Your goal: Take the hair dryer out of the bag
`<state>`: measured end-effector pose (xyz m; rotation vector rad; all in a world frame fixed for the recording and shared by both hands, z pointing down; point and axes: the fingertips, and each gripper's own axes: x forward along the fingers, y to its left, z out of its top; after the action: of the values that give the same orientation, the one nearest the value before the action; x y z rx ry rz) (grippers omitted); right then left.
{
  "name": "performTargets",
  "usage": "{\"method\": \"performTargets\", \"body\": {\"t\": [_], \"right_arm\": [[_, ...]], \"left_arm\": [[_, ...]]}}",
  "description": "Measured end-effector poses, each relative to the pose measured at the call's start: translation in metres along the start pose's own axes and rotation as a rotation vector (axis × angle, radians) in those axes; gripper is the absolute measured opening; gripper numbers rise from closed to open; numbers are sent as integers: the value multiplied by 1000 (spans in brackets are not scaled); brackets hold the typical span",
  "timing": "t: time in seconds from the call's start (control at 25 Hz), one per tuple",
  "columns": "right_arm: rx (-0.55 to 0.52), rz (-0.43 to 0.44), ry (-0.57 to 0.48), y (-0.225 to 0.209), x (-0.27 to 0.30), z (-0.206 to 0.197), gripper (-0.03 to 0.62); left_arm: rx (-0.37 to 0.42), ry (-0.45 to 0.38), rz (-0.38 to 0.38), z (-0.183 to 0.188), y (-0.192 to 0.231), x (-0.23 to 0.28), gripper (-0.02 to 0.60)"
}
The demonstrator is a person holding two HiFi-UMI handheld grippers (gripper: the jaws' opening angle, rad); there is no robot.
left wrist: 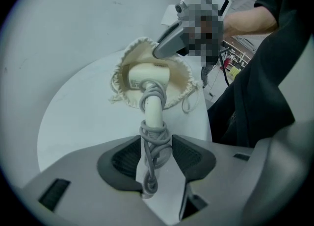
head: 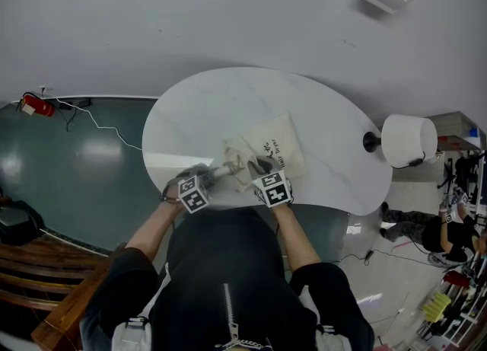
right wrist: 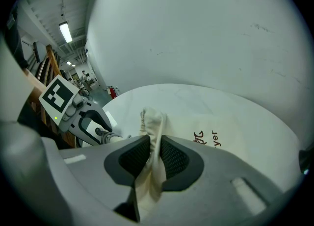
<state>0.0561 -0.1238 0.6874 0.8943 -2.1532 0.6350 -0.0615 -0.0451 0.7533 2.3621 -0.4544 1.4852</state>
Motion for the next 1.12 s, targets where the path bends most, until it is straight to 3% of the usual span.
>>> {"method": "performTargets", "body": {"t": [0.28, 0.68, 1.12], "right_arm": [[4, 9, -1, 0, 2, -1, 63], [5, 13, -4, -2, 1, 3, 63], [21, 10, -14, -1, -1, 2, 63]], "left_arm": [[-2, -125, 41, 53, 13, -20, 197], [-12, -177, 21, 90, 5, -5, 268], [-12, -80, 1, 85, 6, 36, 268]]}}
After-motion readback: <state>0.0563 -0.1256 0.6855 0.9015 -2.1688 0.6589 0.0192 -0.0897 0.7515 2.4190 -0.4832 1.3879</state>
